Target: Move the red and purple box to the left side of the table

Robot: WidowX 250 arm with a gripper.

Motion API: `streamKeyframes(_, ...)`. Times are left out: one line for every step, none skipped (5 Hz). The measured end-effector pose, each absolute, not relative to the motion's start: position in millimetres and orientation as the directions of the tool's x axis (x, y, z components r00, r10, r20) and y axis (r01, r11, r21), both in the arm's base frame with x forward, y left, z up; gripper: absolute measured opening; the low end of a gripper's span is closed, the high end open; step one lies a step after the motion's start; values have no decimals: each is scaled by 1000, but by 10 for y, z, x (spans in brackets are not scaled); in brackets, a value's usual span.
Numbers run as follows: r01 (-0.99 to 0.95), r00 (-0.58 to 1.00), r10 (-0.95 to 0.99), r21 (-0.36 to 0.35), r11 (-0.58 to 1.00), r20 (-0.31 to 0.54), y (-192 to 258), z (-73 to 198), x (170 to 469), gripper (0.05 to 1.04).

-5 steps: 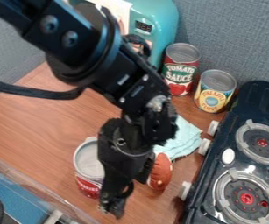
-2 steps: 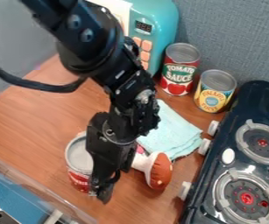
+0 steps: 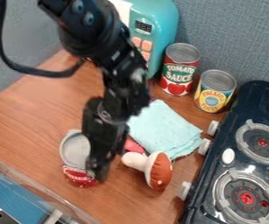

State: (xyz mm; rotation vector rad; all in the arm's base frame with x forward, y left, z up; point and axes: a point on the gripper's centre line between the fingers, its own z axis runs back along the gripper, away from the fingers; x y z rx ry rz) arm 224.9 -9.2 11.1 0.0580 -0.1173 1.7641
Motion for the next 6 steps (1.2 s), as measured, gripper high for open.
streamKeyframes(-973, -232, 956, -36, -229, 178, 125, 132, 2327, 1000)
streamKeyframes(-974, -222, 948, -13, -225, 230, 274, 93, 2361, 1000)
streamKeyframes(-974, -222, 945, -16, -225, 241, 348, 100, 2376, 1000)
streamKeyframes(-966, -251, 937, -2, -258, 242, 491, 82, 2412, 1000)
streamKeyframes(-956, -288, 930, -7, -294, 230, 648, 99, 2436, 1000)
streamKeyframes(-948, -308, 922, 3, -318, 236, 816, 68, 2405, 1000)
